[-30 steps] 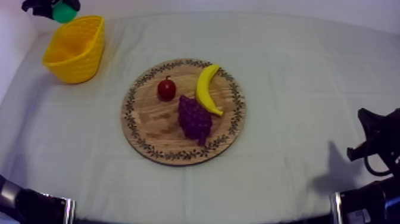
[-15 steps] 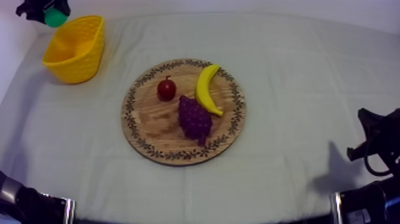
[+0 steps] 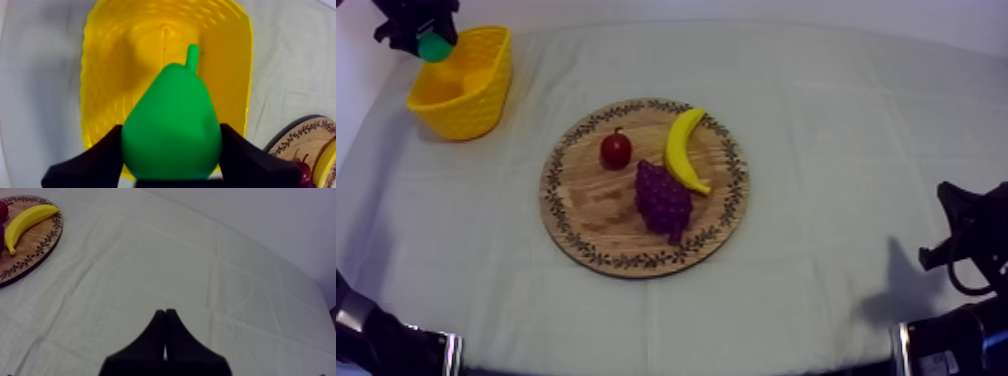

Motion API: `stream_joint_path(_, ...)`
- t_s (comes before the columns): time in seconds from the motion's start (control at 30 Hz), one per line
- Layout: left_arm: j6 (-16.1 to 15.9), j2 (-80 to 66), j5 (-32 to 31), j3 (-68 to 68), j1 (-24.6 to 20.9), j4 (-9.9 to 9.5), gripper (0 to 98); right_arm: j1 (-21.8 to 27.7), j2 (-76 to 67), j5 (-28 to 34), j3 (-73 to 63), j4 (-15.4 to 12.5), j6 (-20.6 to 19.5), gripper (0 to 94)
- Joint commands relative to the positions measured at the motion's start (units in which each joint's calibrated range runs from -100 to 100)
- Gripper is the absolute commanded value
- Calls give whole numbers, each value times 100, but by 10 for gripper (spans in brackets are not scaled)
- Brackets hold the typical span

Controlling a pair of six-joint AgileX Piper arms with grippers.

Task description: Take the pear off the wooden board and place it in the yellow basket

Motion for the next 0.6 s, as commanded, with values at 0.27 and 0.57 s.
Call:
stream_joint_path(0.27, -33, 670, -115, -356, 50, -47, 578, -2, -3, 2, -2, -1, 2, 4)
stream_joint_path(0.57, -80, 1119, -292, -354, 95, -75, 577, -2, -3, 2, -2, -1, 2, 4)
